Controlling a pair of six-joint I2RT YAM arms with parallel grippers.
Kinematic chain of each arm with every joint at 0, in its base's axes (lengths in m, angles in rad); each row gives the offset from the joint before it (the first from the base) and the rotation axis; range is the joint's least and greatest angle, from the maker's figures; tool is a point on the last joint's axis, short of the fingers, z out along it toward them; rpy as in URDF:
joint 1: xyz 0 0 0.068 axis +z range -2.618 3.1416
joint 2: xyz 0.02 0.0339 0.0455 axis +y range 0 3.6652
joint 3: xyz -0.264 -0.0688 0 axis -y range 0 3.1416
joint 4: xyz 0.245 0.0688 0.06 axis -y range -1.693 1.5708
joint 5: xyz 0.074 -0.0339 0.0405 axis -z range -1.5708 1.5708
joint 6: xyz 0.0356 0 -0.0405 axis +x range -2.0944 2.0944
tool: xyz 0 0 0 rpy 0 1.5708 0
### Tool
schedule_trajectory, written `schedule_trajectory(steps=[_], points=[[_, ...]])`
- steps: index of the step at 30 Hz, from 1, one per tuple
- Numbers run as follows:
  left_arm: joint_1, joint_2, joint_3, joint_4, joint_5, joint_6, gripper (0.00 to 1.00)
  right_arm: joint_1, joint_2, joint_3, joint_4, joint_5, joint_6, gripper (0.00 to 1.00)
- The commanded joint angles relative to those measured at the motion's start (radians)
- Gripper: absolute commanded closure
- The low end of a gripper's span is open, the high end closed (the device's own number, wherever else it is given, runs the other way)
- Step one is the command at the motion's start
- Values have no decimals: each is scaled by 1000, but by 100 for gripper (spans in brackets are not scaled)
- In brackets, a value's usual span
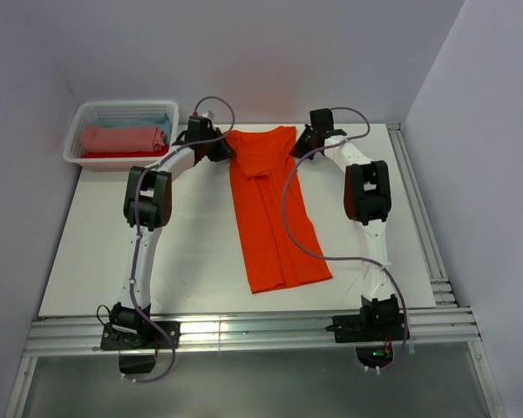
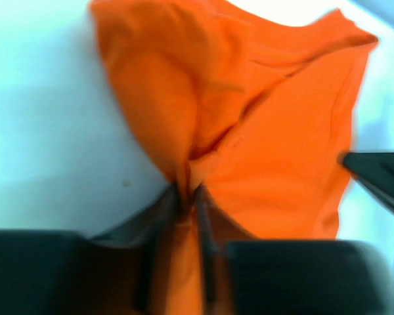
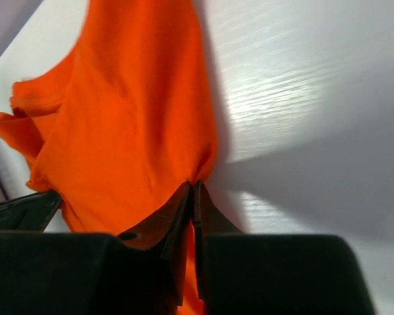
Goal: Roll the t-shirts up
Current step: Fold the tshirt
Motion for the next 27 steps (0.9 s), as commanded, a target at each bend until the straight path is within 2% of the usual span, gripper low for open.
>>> schedule_trajectory(steps=[1, 2, 4, 5, 8, 11, 12, 14, 15, 16, 18, 19, 24, 27], points=[[4, 30, 74, -19, 76, 11, 72, -39, 26, 86, -53, -22, 17, 85], [4, 27, 66, -5, 81, 8, 67, -45, 27, 90, -55, -27, 19, 66], [4, 7, 48, 7, 101, 2, 53, -56, 17, 90, -52, -51, 11, 57], [4, -6, 19, 20, 108, 4, 50, -62, 9, 83, -52, -56, 5, 51], [3, -82, -89, 61, 121, 7, 41, -67, -61, 19, -46, -61, -39, 50], [3, -205, -236, 101, 122, 16, 39, -65, -213, -159, 8, -67, -56, 50], [3, -278, -279, 112, 122, 20, 38, -65, -264, -307, 70, -65, -55, 51], [1, -358, -430, 135, 101, 17, 38, -62, -444, -481, 150, -27, -30, 51], [0, -439, -484, 147, 89, 7, 38, -61, -498, -640, 223, -18, -21, 51], [-2, -482, -595, 187, 78, -4, 38, -61, -600, -708, 239, 3, -12, 52], [-13, -603, -711, 233, 49, -33, 38, -53, -688, -860, 249, 33, 8, 52], [-20, -642, -815, 242, 41, -41, 38, -48, -727, -905, 243, 45, 13, 52], [-132, -858, -1104, 257, -51, -67, 39, 40, -945, -1086, 74, 278, 1, 55], [-213, -958, -1248, 267, -83, -101, 41, 85, -1008, -1164, -15, 330, -22, 57]])
